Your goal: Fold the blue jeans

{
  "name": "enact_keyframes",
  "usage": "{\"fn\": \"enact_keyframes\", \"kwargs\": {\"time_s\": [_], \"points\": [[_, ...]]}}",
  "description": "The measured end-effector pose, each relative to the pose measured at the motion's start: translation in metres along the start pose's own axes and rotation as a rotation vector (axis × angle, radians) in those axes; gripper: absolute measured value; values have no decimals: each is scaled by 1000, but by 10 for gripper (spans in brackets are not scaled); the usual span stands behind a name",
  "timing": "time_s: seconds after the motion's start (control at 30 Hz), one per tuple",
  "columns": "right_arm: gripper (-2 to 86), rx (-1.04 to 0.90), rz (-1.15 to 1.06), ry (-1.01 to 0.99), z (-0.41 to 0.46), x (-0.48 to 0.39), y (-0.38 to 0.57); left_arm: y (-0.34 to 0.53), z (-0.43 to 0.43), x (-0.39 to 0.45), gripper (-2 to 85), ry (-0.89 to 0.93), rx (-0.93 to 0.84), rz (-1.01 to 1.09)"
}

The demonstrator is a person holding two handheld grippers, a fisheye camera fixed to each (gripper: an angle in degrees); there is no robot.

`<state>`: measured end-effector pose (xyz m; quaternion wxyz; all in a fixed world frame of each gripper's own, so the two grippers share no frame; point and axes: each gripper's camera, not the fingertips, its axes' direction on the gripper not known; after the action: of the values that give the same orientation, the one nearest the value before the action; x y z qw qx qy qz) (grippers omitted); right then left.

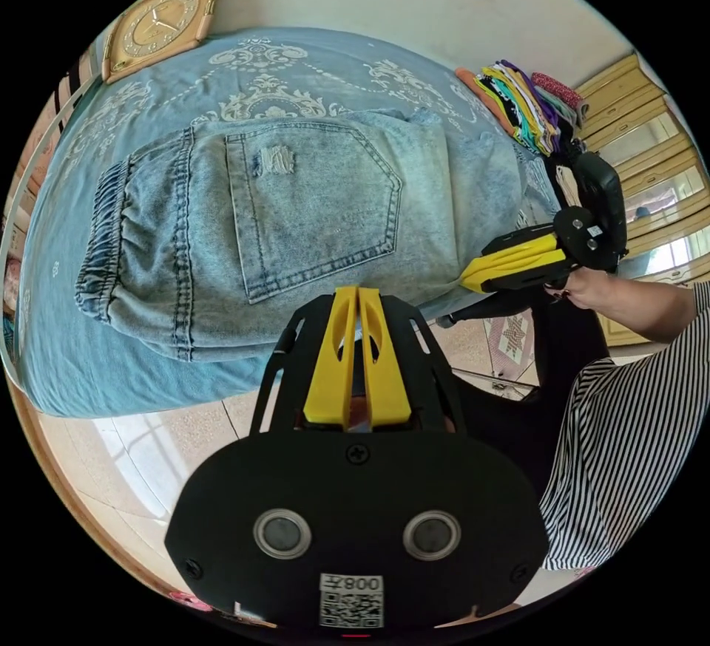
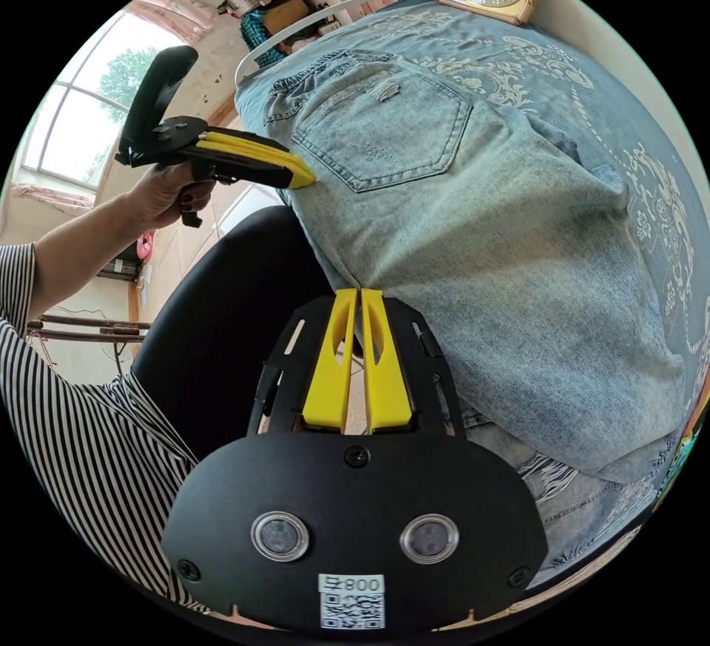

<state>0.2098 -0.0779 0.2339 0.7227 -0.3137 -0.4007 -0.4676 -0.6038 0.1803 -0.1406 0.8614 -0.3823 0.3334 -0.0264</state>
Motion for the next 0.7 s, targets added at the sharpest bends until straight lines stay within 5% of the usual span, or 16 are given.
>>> {"fn": "enact_keyframes", "kwargs": {"time_s": [0.33,0.57,0.7], "points": [[24,276,380,-285,-34,107,116,-36,57,97,65,67,55,258],[44,596,884,-128,-110,251,273,-80,150,182,73,-60,-68,492],[66,599,1084,-27,-129,313,330,-97,198,211,70,-145,-146,518]]}}
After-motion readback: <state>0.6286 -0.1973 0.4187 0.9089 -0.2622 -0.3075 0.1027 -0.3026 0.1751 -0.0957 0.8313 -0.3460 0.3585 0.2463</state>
